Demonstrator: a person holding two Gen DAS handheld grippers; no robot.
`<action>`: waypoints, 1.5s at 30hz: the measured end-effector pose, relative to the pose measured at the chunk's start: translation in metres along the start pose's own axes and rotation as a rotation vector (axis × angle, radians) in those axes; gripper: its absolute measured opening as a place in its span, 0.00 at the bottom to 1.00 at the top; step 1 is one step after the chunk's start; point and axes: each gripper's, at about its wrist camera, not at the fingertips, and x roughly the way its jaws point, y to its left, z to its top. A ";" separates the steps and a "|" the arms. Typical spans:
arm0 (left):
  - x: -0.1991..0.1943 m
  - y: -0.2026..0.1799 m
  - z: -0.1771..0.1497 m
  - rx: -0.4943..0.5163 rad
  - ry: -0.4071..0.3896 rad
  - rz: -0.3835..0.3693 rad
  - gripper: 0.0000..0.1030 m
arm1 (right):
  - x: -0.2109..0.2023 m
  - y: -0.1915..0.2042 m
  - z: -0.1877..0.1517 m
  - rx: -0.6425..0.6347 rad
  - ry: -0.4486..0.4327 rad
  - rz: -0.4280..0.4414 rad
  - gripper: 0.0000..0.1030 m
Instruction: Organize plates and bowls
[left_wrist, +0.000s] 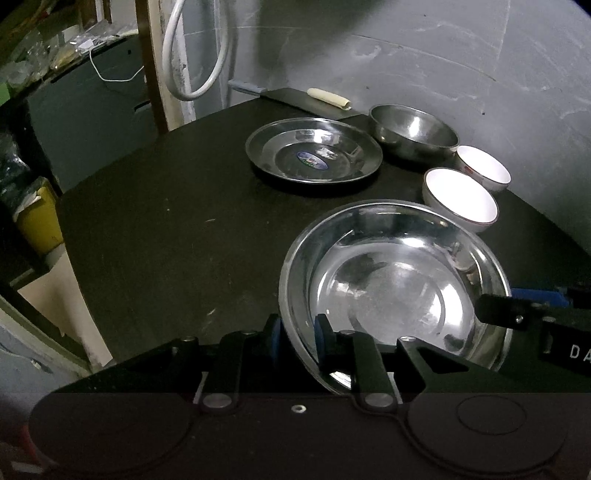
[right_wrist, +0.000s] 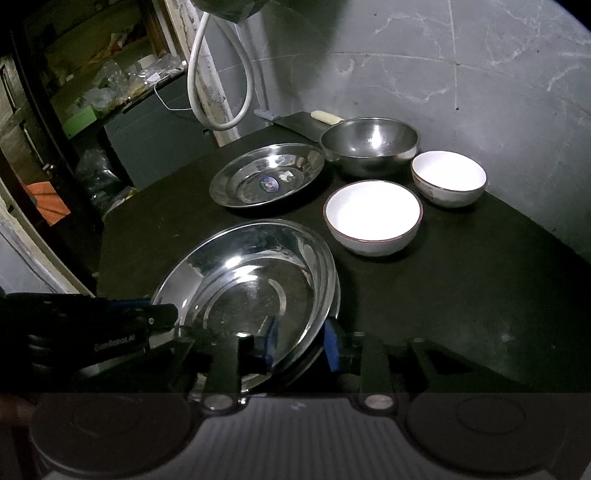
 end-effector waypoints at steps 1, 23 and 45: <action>0.000 0.001 0.000 -0.002 -0.002 0.000 0.25 | 0.001 -0.001 0.000 0.002 0.001 -0.002 0.35; -0.006 0.038 0.031 -0.237 -0.140 0.109 0.99 | -0.002 -0.007 0.016 0.005 -0.046 0.019 0.91; 0.080 0.085 0.099 -0.523 -0.106 0.031 0.99 | 0.078 -0.005 0.110 0.073 -0.151 0.090 0.97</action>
